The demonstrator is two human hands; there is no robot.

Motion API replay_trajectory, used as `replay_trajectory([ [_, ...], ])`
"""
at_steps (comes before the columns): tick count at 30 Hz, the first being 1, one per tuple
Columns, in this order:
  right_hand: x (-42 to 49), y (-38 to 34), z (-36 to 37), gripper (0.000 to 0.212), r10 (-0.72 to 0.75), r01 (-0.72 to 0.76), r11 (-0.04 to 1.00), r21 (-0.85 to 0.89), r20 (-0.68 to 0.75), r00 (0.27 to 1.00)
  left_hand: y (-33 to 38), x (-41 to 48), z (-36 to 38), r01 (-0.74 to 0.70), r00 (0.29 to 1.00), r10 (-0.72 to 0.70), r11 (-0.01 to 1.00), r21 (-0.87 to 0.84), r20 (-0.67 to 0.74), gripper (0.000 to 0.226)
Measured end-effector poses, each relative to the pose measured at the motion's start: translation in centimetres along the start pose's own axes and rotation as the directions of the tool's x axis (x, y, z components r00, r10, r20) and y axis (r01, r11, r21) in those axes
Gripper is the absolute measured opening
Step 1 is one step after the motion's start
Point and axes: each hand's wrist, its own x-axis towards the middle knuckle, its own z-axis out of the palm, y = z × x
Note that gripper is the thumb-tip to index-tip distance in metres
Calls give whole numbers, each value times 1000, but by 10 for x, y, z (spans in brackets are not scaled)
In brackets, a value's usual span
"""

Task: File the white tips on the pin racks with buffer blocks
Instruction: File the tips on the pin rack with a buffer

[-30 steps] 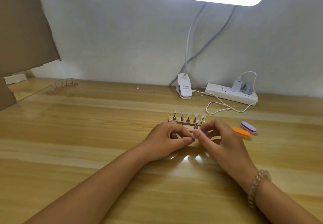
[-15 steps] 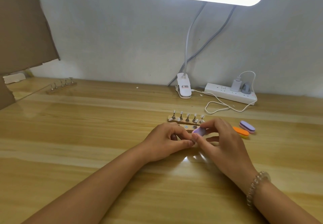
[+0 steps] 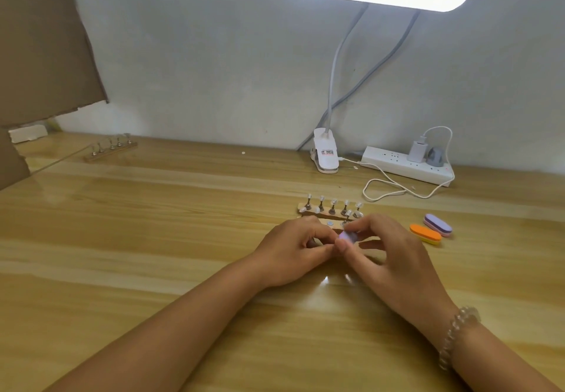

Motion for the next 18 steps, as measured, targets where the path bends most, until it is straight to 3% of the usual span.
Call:
replay_trajectory([
  [2,-2,-3,1,24,-50,51,998,-29,33,998,0,0,-1,3,1000,-3,1000,10,3,12],
  [8,1,3,0,17,65,-68,996,-50,-42,997,2,0,1,-2,1000,1,999,-40,-23,12],
  [12,0,5,-2,19,95,-93,995,22,-153,984,0,1,1,-4,999,2,998,-59,-33,13],
  [14,1,4,-3,20,111,-99,991,87,-144,983,1,1,1,2,1000,-3,998,-61,-20,15],
  [18,-3,-4,0,25,-72,74,994,80,-20,997,0,0,1,1,1000,-3,998,-66,-21,16],
])
